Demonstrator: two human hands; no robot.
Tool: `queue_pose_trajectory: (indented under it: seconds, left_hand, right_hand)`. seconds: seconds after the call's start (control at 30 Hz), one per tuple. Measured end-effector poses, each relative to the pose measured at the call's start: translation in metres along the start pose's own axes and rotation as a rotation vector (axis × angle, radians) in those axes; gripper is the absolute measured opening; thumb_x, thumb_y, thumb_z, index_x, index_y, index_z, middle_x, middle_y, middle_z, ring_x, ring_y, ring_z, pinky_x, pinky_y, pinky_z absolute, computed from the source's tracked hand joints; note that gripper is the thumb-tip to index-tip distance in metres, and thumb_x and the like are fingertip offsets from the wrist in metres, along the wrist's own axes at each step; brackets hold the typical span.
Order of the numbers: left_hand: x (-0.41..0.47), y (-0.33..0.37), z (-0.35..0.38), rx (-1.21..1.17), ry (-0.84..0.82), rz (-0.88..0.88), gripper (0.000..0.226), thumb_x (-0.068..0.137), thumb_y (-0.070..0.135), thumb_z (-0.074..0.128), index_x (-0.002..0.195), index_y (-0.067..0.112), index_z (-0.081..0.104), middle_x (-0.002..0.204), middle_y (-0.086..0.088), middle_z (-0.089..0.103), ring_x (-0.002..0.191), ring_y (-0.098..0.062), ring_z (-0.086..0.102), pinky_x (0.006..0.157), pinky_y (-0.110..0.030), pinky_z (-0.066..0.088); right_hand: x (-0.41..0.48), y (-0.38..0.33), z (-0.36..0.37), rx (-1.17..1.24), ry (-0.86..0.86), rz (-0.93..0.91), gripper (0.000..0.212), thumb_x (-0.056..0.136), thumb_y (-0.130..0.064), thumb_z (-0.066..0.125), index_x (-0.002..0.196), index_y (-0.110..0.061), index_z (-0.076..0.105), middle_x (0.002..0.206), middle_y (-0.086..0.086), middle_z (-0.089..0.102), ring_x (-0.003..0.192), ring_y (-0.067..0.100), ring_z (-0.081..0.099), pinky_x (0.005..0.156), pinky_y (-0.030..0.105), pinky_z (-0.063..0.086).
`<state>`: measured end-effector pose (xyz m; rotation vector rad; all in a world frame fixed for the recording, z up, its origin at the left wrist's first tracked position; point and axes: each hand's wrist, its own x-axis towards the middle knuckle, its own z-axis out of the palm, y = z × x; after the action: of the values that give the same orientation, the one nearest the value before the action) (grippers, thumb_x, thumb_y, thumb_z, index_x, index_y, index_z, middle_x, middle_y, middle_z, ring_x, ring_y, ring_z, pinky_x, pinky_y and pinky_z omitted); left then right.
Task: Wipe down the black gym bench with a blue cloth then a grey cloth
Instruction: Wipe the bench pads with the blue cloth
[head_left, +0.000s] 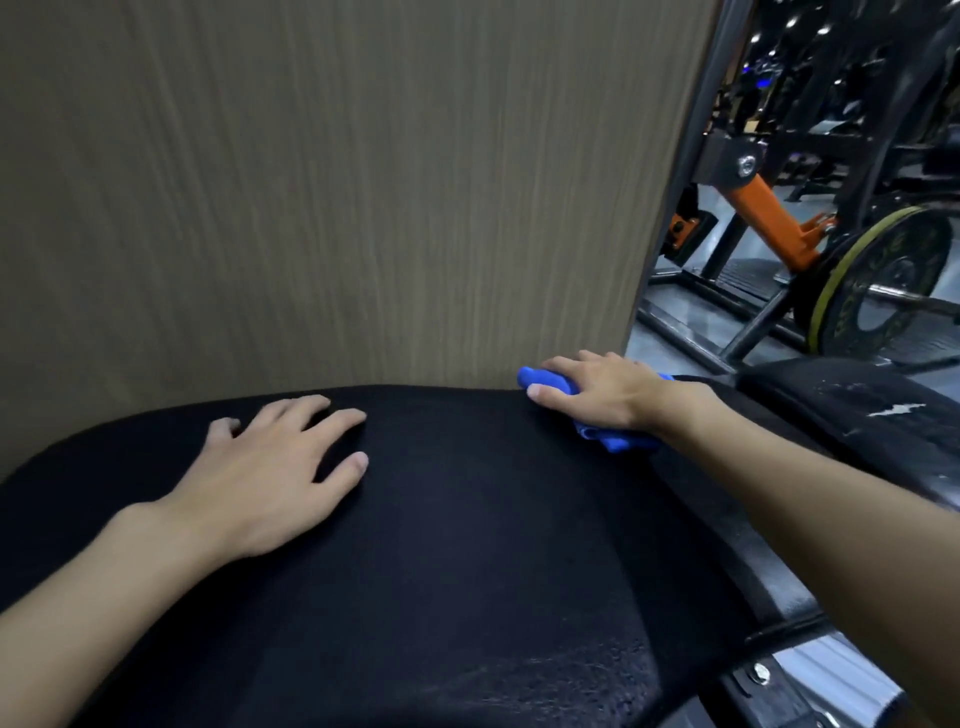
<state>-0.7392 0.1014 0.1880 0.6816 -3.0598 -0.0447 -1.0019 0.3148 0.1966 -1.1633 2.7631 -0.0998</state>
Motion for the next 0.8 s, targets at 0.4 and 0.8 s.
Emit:
queue_pose_trajectory:
  seconds: [0.4, 0.8]
  left_hand:
    - [-0.044, -0.084, 0.004, -0.062, 0.063, -0.093, 0.062, 0.088, 0.067, 0.018, 0.146, 0.046, 0.022, 0.157, 0.017, 0.017, 0.145, -0.004, 0.009, 0.117, -0.046, 0.015]
    - [-0.109, -0.184, 0.0, -0.078, 0.034, -0.268, 0.065, 0.086, 0.071, 0.016, 0.146, 0.047, 0.024, 0.151, 0.021, 0.029, 0.143, -0.004, 0.02, 0.117, -0.044, 0.014]
  right_hand:
    - [0.048, -0.137, 0.015, 0.039, -0.05, -0.161, 0.066, 0.079, -0.086, 0.028, 0.116, -0.034, 0.048, 0.108, -0.006, 0.053, 0.104, 0.022, 0.054, 0.088, 0.041, 0.041]
    - [0.075, -0.219, 0.028, 0.054, -0.022, -0.298, 0.067, 0.076, -0.089, 0.024, 0.125, -0.048, 0.047, 0.109, -0.01, 0.052, 0.107, 0.02, 0.053, 0.089, 0.042, 0.04]
